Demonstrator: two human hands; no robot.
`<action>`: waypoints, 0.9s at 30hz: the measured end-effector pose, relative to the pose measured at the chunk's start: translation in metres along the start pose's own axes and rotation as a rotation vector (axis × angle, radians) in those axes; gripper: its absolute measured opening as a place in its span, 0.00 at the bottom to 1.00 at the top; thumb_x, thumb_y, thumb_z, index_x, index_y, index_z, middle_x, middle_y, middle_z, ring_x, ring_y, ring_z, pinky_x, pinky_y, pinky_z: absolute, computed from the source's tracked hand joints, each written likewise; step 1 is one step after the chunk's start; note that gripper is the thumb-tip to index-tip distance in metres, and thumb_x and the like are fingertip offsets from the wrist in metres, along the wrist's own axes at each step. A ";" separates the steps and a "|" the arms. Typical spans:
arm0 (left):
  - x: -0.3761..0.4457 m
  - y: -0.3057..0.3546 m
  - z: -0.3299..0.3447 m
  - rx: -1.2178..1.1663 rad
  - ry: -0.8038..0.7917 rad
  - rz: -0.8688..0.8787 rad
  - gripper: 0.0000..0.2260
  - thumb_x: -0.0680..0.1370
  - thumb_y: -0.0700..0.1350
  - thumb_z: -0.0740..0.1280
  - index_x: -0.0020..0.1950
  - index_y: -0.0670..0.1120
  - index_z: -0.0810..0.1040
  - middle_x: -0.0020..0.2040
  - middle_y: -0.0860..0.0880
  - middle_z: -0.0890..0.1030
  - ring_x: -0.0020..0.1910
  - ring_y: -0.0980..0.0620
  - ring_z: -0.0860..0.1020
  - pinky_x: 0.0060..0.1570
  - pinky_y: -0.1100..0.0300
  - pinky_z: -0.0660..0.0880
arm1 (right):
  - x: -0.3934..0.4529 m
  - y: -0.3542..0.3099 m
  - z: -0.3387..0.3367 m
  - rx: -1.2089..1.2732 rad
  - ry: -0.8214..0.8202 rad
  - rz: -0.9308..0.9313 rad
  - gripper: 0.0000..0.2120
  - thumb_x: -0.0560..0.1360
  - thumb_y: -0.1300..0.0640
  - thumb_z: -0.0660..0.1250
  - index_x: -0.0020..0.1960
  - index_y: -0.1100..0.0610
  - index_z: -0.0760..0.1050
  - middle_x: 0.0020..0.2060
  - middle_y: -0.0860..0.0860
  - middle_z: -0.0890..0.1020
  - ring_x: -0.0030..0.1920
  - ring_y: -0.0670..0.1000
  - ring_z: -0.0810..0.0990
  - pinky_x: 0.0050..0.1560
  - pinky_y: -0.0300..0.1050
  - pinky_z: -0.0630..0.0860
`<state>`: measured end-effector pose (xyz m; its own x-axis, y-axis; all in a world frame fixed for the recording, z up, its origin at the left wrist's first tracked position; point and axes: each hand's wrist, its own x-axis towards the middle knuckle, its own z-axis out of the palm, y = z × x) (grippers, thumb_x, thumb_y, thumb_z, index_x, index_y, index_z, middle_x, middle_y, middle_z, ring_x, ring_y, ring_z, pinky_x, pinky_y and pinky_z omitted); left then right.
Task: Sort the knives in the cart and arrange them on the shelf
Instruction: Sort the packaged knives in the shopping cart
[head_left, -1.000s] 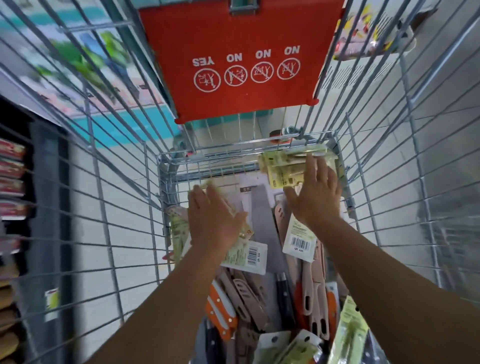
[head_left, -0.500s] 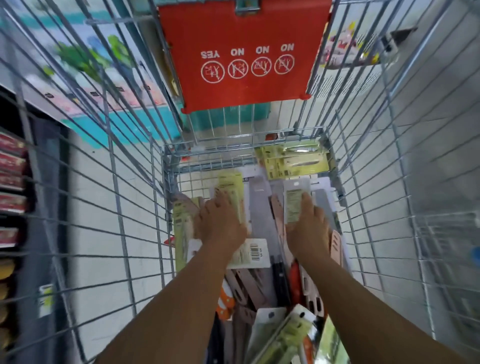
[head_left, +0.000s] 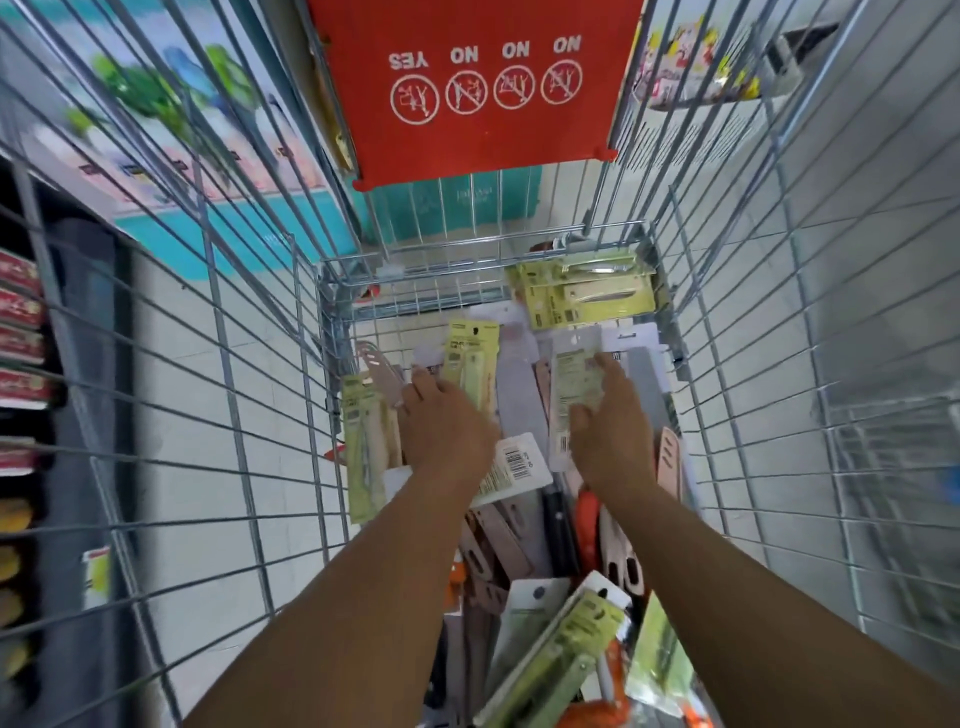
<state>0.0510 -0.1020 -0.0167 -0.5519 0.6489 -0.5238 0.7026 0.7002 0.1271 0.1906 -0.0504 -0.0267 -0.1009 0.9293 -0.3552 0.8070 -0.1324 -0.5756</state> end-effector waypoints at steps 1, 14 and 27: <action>0.000 0.001 0.000 -0.013 0.006 -0.008 0.34 0.75 0.57 0.67 0.72 0.37 0.63 0.73 0.40 0.57 0.69 0.40 0.61 0.69 0.49 0.63 | 0.001 0.000 -0.001 0.057 0.006 0.062 0.29 0.75 0.62 0.64 0.72 0.48 0.58 0.54 0.48 0.76 0.47 0.57 0.81 0.45 0.58 0.80; 0.017 0.008 -0.008 -0.158 -0.104 -0.210 0.39 0.65 0.52 0.78 0.68 0.38 0.65 0.66 0.41 0.62 0.60 0.42 0.74 0.55 0.51 0.75 | 0.019 -0.030 -0.029 0.273 0.126 0.197 0.13 0.77 0.51 0.61 0.36 0.54 0.65 0.30 0.46 0.70 0.29 0.47 0.68 0.29 0.43 0.63; 0.035 0.003 -0.012 -0.140 -0.149 -0.085 0.37 0.65 0.53 0.76 0.67 0.40 0.64 0.65 0.41 0.63 0.66 0.41 0.63 0.60 0.48 0.71 | 0.043 -0.042 -0.021 0.626 0.082 0.448 0.19 0.74 0.57 0.64 0.29 0.54 0.58 0.24 0.50 0.61 0.25 0.50 0.59 0.28 0.41 0.58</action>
<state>0.0285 -0.0736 -0.0246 -0.5268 0.5415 -0.6552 0.5811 0.7920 0.1872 0.1643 0.0023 -0.0025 0.2209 0.7607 -0.6104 0.2791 -0.6490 -0.7078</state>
